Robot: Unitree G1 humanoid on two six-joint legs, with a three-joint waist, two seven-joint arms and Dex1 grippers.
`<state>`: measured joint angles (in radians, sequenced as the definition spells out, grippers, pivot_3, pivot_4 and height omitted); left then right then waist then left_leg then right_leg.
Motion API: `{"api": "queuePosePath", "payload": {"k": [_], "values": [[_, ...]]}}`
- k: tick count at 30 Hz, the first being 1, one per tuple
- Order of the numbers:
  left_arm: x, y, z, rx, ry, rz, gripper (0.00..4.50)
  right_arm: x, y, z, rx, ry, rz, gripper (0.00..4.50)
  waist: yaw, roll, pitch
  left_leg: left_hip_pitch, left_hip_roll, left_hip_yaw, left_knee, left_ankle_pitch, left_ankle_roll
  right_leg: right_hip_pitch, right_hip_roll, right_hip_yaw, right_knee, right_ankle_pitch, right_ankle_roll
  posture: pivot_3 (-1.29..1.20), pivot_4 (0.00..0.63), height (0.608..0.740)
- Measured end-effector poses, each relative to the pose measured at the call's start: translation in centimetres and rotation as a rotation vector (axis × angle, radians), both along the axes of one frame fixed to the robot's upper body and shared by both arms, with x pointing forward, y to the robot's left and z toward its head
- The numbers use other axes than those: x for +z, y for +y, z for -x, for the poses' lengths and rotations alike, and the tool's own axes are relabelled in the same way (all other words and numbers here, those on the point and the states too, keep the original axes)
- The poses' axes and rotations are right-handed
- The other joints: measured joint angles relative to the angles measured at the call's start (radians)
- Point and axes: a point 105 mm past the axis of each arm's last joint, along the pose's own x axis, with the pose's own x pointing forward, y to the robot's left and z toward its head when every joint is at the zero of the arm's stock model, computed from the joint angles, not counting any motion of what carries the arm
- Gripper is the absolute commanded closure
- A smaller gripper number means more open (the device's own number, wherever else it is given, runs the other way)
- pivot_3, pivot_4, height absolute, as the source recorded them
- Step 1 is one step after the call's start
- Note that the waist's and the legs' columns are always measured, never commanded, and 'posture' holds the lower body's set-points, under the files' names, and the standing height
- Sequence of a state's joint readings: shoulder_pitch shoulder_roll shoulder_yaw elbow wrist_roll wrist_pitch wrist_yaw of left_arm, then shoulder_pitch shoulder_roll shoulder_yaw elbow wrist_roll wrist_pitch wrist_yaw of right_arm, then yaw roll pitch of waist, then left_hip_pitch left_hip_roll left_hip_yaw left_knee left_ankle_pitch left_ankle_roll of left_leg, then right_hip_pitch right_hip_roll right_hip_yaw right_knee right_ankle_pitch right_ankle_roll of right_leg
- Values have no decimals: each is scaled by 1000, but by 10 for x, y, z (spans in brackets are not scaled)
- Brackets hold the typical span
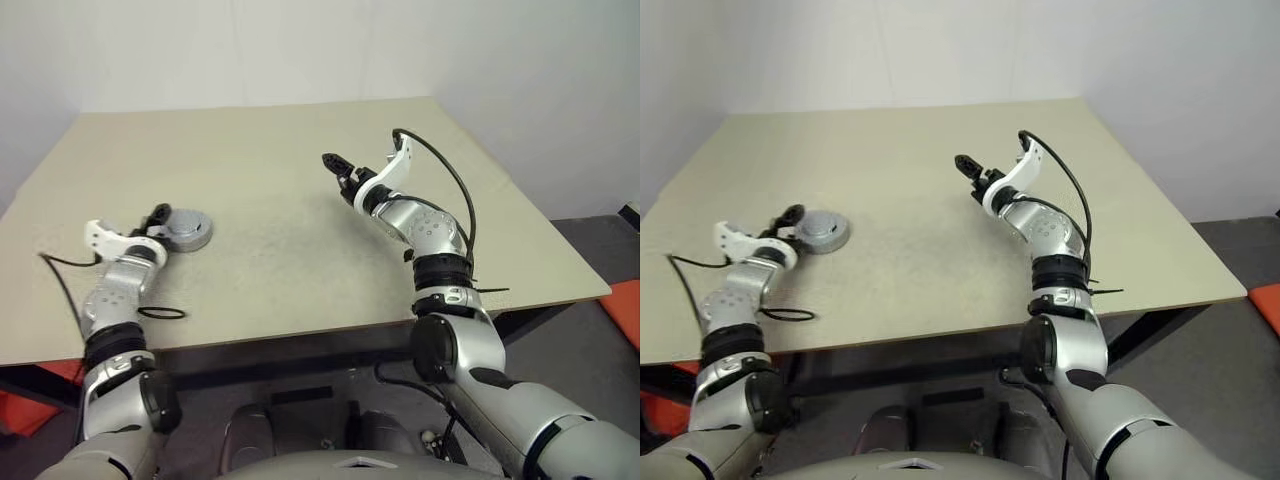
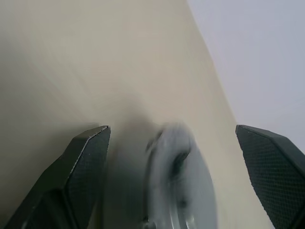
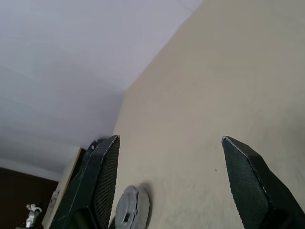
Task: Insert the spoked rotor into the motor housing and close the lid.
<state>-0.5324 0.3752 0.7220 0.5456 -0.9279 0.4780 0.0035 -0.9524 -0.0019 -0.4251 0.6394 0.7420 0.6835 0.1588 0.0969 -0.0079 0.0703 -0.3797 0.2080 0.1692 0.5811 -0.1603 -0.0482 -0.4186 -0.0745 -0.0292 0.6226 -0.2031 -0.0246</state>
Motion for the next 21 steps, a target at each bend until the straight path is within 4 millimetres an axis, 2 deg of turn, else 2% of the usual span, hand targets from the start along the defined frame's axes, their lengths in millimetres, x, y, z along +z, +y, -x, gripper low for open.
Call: {"api": "queuePosePath", "payload": {"k": [2, 5, 7, 9, 11, 13, 14, 15, 17, 19, 21], "values": [[10, 18, 4, 47, -10, -44, 67, -3, 1, 0, 9, 8, 0, 642, 1, 0, 0, 0, -1, 0, 0, 0, 0, 0, 0, 0, 0, 0, 0, 0, 0, 740], [16, 26, 7, 67, -23, -99, 67, -5, 6, 1, 28, 1, 19, 642, 9, 0, 0, 0, -1, 0, 0, 0, 0, 1, -1, 0, 0, 0, 0, 0, 0, 740], [19, 21, 4, 40, -36, -165, 67, -4, 8, 1, 35, -56, 96, 642, 12, -1, 0, 0, -1, 0, 0, 0, 0, 2, -2, 0, 0, 0, -1, 0, 0, 740], [31, 5, -3, -11, -94, -287, 67, -8, 6, 1, 24, -185, 313, 642, 22, -3, -2, 0, 0, -1, 1, 0, 0, 3, -2, -2, 0, 0, -1, 0, 0, 740], [47, -16, -8, -80, -167, -439, 67, -15, 3, 2, 10, -313, 531, 642, 27, -4, -2, 0, 0, -1, 1, 0, 0, 3, -2, -2, -1, 0, -1, 0, 0, 740], [61, -43, -11, -189, -236, -599, 67, -22, -2, 5, 27, -381, 633, 642, 30, -4, -2, 0, -1, -1, 1, 0, 0, 4, -3, -2, -1, 0, -1, 0, 0, 740], [70, -66, -10, -287, -294, -691, 67, -25, -7, 5, 44, -411, 686, 642, 30, -4, -2, 0, -1, -1, 1, 0, 0, 4, -3, -2, 0, 0, -1, 0, 0, 740], [73, -78, -11, -337, -321, -724, 67, -26, -10, 5, 47, -422, 706, 642, 30, -4, -2, 0, -1, -1, 1, 0, 0, 4, -3, -2, 0, 0, -1, 0, 0, 740], [81, -124, -7, -526, -411, -838, 67, -24, -20, 6, 84, -494, 792, 642, 29, -4, -2, 0, -1, -1, 2, 0, 0, 4, -3, -2, 0, 0, -2, 0, 0, 740], [77, -158, -4, -674, -451, -917, 67, -29, -34, 5, 102, -506, 853, 642, 27, -4, -2, 3, -1, -1, 1, 0, 0, 6, -3, -2, 0, 0, -2, 0, 0, 740], [69, -170, -1, -739, -444, -942, 67, -36, -40, 5, 112, -488, 877, 642, 12, -3, -1, 6, 1, 0, 1, 0, 1, 6, -1, -1, 1, 1, -4, 0, 0, 740]]}}
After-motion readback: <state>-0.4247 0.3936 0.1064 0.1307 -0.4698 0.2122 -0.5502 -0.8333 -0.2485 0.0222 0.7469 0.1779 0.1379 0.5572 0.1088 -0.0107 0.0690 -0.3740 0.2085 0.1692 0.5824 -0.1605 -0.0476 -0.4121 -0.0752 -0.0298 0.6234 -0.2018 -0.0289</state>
